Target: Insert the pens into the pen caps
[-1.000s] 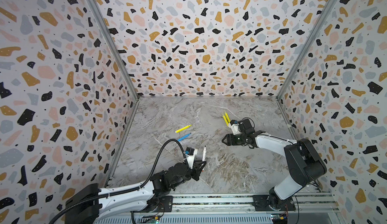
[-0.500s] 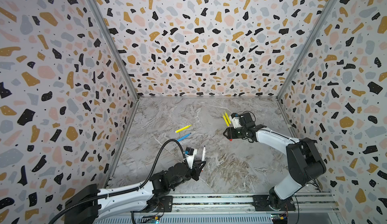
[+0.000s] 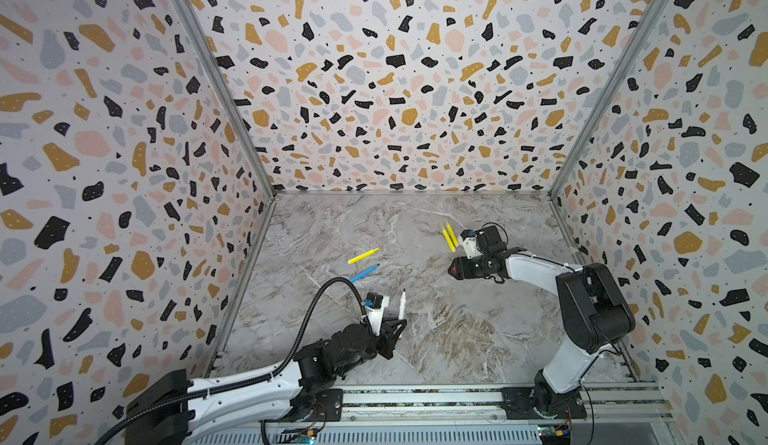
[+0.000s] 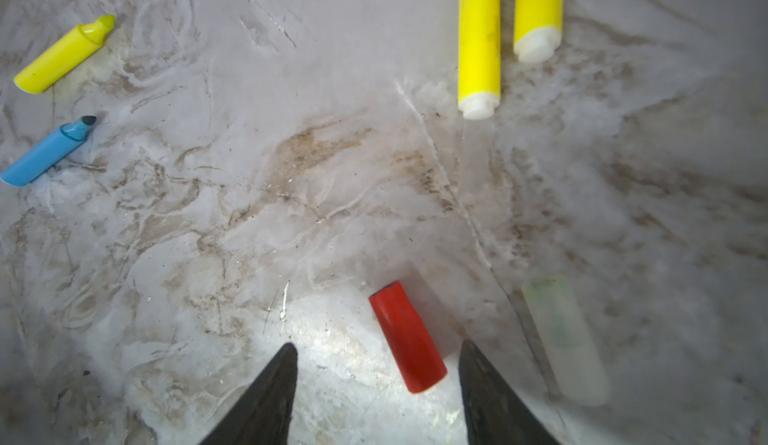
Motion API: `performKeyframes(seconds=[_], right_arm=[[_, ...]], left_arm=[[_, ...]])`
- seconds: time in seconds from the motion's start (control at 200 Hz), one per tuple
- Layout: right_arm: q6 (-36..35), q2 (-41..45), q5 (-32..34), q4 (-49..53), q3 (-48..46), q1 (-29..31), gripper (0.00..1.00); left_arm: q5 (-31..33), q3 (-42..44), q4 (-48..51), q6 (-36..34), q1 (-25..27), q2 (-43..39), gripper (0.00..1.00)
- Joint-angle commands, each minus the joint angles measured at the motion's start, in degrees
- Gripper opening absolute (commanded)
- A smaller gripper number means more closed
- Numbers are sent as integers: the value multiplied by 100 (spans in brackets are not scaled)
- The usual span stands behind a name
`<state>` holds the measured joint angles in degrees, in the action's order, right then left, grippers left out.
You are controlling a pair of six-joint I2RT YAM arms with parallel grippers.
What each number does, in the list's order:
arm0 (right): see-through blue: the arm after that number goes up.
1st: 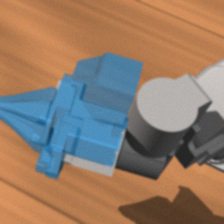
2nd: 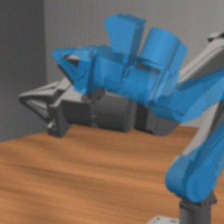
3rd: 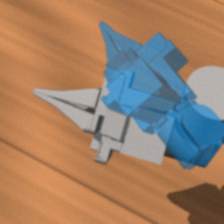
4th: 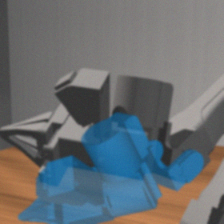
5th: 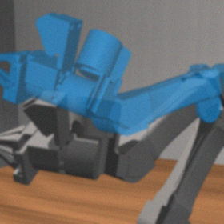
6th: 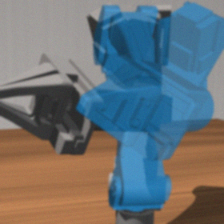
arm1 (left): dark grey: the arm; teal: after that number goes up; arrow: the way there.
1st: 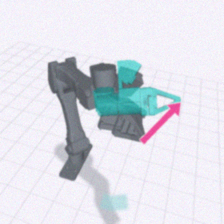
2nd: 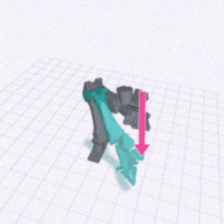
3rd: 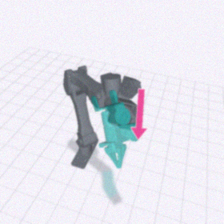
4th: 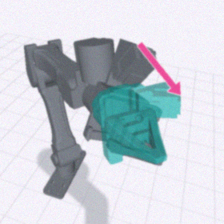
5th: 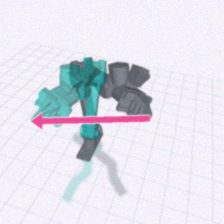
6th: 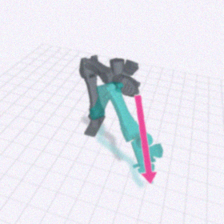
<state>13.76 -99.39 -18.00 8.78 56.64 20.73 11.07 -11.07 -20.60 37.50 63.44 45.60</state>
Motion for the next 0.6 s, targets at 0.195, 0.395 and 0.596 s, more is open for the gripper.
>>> performKeyframes(seconds=[0.195,0.395,0.596], right_arm=[[-112,-131,-72,-55,32,84,61],[-52,-126,-46,-125,-134,250,60],[199,15,26,-257,-464,504,59]], left_arm=[[166,-66,-32,-32,11,-282,0],[164,-66,-14,-40,11,-299,0],[191,-61,-38,-36,11,-286,0]])
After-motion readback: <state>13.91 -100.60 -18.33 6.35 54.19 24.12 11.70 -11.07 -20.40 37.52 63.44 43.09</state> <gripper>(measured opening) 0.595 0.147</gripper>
